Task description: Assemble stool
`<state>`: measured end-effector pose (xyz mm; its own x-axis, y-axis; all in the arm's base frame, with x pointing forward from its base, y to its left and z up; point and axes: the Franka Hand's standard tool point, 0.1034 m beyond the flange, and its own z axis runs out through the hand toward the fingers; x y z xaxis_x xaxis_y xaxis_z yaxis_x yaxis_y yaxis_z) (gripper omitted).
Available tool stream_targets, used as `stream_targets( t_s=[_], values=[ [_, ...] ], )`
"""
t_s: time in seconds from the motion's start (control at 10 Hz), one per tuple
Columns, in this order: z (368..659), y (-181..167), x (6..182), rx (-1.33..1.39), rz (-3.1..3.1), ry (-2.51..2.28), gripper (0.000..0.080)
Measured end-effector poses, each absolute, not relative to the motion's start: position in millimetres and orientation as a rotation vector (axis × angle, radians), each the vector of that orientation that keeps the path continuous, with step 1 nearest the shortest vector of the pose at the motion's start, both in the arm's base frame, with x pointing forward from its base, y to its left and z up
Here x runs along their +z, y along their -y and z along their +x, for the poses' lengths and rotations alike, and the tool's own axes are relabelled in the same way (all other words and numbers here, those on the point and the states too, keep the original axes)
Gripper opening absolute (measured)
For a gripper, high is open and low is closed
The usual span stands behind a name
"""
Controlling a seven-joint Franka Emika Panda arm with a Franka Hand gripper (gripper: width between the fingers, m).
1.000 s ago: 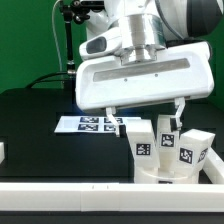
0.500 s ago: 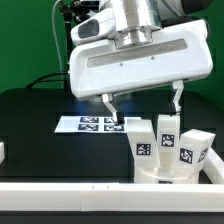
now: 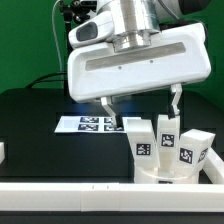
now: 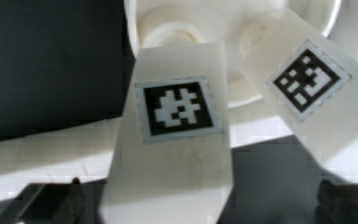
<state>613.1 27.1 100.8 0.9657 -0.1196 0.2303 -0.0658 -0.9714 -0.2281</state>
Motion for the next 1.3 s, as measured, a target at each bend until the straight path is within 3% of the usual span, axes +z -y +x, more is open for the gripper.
stream_targets(
  t_s=[0.4,0.8,1.1,1.3],
  values=[
    [611.0,-15.5,101.9,-0.072,-2.876,-0.047,0.0649],
    [613.1,-11.4,100.4,-0.106,-2.885,-0.004,0.0649],
    [618.4,-7.7,96.1,-0.202,-2.873,0.644,0.0649],
    [625.1,-15.5,102.8,-0.225,-2.816,0.982,0.0649]
  ],
)
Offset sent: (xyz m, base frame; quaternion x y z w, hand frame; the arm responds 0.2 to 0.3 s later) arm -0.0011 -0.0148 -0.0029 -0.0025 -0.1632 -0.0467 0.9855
